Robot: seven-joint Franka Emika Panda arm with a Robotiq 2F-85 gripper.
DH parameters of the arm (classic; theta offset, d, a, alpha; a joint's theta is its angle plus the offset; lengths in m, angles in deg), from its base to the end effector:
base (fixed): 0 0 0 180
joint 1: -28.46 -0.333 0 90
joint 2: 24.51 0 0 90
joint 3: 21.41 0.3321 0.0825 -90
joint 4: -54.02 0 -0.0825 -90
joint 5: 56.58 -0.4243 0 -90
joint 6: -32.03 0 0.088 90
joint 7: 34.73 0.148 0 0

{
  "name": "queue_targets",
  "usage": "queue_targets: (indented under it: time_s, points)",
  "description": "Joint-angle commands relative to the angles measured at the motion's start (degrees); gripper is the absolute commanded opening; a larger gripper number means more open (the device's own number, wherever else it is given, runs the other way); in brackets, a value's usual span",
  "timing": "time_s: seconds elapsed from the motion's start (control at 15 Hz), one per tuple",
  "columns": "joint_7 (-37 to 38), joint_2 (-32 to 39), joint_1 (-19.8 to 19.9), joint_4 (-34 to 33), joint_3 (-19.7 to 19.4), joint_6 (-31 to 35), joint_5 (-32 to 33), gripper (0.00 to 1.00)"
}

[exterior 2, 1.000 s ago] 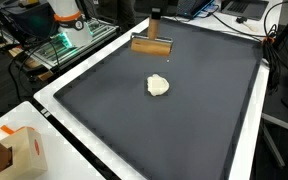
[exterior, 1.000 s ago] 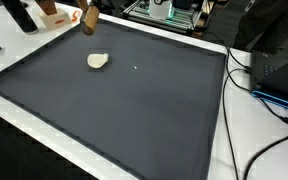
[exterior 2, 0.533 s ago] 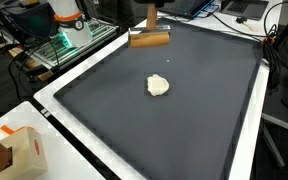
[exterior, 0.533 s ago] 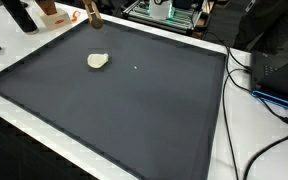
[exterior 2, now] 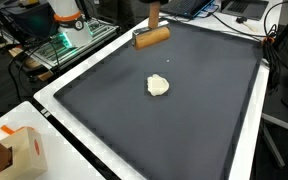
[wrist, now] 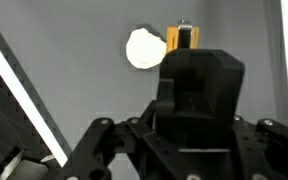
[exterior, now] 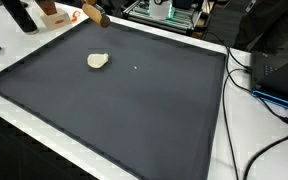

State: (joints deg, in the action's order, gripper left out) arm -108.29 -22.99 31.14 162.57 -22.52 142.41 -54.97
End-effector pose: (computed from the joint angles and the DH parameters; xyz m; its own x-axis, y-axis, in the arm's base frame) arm 0.6054 -0.0431 0.4472 0.3367 0.9413 -0.0243 0.9416 -0.3365 0.0127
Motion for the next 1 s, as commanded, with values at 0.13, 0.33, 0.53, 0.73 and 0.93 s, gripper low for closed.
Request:
queue_targets:
  time_s: [0.13, 0.33, 0.53, 0.73, 0.93]
  points:
    - [-0.68, 0.02, -0.18, -0.11, -0.17, -0.06, -0.11, 0.49]
    - [-0.75, 0.00, -0.18, -0.10, -0.17, -0.03, -0.11, 0.24]
    - [-2.95, 1.60, -0.39, 0.60, 0.08, 3.17, 0.96, 0.24]
    - [-1.03, 3.62, -0.60, 2.19, 0.22, 9.23, 2.41, 0.24]
    - [1.03, 6.04, -0.69, 4.19, 0.28, 15.67, 5.47, 0.24]
